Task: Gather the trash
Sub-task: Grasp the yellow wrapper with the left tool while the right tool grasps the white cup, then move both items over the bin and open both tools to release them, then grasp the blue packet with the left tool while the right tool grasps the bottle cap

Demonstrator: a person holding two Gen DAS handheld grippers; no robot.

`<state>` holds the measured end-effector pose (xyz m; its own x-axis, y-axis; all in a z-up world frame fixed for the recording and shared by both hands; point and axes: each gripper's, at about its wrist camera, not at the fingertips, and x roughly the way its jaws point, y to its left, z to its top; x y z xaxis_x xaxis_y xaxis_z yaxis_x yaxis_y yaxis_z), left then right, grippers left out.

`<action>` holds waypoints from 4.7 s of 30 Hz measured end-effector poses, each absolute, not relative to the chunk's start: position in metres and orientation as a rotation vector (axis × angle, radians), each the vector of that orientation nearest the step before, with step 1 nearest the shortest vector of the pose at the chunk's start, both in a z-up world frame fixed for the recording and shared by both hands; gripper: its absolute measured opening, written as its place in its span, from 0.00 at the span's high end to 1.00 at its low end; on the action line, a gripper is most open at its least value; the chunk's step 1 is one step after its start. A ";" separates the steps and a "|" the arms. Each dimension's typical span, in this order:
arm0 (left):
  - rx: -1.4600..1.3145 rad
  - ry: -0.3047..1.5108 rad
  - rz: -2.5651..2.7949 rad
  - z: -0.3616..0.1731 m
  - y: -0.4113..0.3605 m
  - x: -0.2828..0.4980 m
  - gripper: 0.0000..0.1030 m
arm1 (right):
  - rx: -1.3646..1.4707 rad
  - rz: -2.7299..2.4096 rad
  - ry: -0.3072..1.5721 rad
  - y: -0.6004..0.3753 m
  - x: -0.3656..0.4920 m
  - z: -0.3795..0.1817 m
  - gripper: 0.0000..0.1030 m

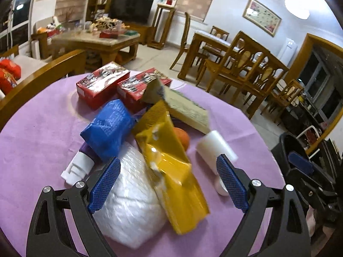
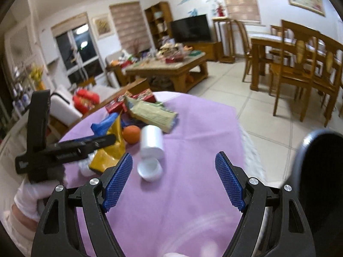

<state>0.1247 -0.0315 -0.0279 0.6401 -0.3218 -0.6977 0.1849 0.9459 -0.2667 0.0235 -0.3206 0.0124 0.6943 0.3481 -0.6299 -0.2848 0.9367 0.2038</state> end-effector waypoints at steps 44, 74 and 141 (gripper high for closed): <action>-0.178 0.569 -0.660 0.030 -0.126 0.042 0.61 | 0.351 0.092 0.423 -0.473 -0.079 0.031 0.61; 0.099 0.708 -0.870 -0.039 -0.371 0.039 0.61 | 0.555 -0.213 0.446 -0.671 -0.112 -0.061 0.60; -0.036 0.696 -0.246 0.000 -0.007 0.126 0.05 | 0.171 0.339 0.702 -0.320 -0.005 -0.001 0.05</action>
